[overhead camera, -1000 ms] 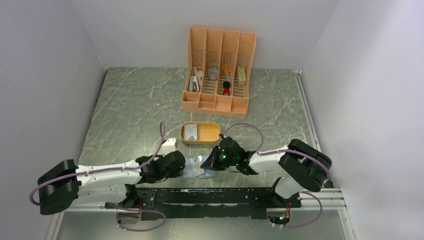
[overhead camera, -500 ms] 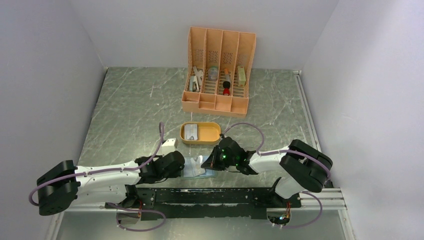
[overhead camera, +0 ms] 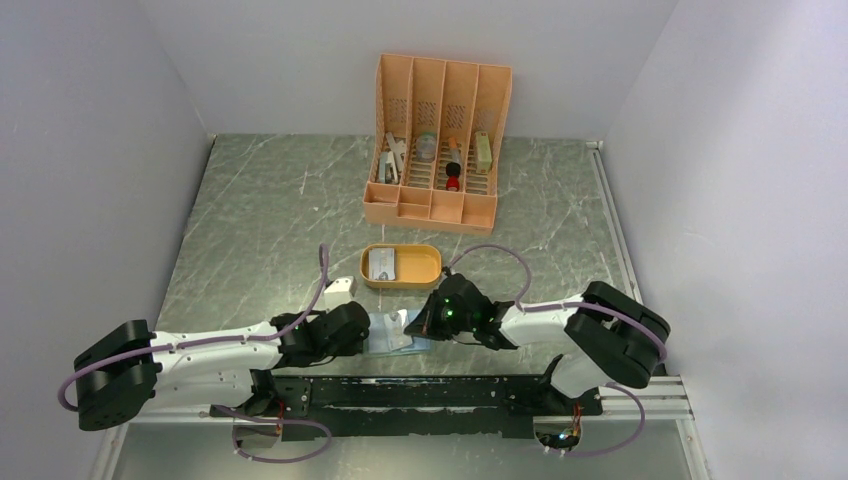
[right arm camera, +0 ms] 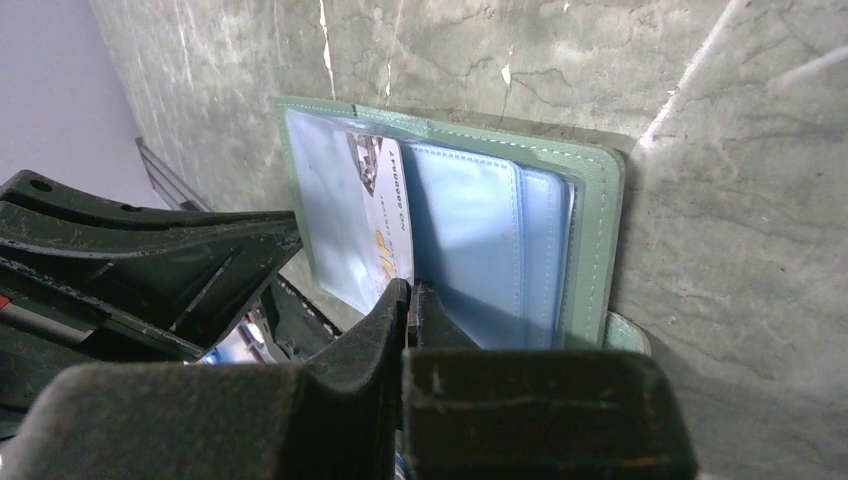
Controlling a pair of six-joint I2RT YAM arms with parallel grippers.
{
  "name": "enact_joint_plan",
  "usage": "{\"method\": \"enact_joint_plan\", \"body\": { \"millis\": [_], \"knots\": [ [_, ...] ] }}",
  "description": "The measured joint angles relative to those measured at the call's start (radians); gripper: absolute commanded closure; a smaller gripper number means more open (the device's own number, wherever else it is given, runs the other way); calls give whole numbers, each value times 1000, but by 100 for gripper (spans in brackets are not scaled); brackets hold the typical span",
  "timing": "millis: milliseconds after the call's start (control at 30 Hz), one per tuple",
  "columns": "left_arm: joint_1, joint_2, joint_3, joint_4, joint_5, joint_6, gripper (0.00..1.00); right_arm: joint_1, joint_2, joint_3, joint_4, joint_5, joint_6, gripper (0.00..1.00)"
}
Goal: Put the credit cards into the card holder
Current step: Insert the credit card into the card holder.
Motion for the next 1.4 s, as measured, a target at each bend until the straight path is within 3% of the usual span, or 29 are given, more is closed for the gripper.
{"method": "enact_joint_plan", "body": {
  "millis": [567, 1400],
  "knots": [
    [0, 2, 0, 6, 13, 0, 95, 0, -32, 1, -34, 25, -35, 100],
    [0, 14, 0, 29, 24, 0, 95, 6, 71, -2, 118, -52, -14, 100]
  ]
}}
